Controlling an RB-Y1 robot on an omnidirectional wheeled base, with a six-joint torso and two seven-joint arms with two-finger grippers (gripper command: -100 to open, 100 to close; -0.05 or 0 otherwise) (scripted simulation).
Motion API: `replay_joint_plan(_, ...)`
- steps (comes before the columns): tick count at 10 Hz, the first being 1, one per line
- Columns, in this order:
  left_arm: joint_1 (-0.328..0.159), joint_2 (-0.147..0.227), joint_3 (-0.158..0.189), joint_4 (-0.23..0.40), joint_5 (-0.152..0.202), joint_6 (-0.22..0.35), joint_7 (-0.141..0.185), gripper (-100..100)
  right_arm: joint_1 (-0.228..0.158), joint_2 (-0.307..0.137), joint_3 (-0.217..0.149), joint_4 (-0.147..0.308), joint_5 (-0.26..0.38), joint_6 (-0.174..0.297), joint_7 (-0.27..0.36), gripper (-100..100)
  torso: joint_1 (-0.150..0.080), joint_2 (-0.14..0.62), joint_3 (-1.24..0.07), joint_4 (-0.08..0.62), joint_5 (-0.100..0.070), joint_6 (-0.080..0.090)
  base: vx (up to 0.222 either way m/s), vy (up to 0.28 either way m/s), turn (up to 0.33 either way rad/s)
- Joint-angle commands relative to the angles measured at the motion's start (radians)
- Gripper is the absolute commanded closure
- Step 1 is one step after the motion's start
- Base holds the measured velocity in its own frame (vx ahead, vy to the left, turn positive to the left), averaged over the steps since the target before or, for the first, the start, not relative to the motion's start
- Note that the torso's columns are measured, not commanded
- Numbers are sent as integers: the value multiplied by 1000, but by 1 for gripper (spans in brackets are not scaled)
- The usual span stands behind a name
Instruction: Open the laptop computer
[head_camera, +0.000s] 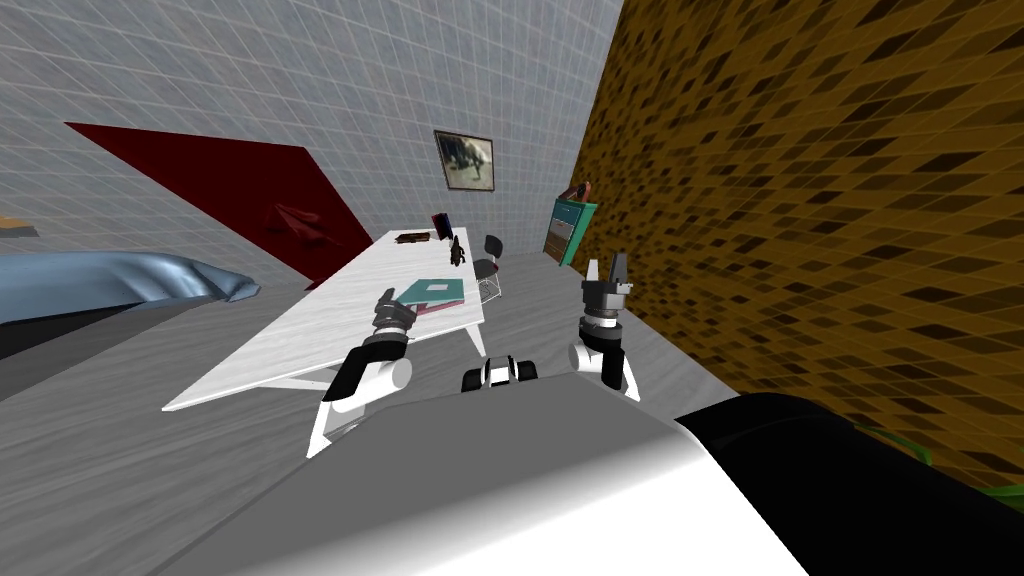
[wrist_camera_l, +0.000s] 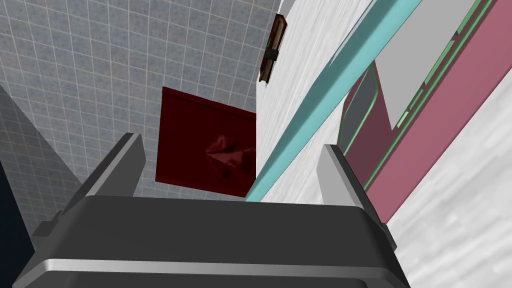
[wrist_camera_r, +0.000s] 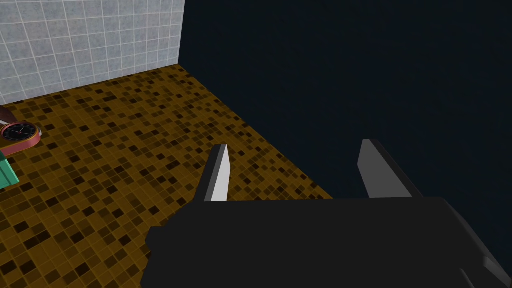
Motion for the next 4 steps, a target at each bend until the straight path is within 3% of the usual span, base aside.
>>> replay_joint_plan(1, -1, 0, 0, -1, 0, 0, 0, 0, 0, 0, 0, 0, 0, 0, 0, 0, 0, -1, 0, -1, 1, 0, 0, 0, 0)
replay_joint_plan(4, -1, 0, 0, -1, 0, -1, 0, 0, 0, 0, 0, 0, 0, 0, 0, 0, 1, -3, -2, -2, 1, 0, 0, 0, 0)
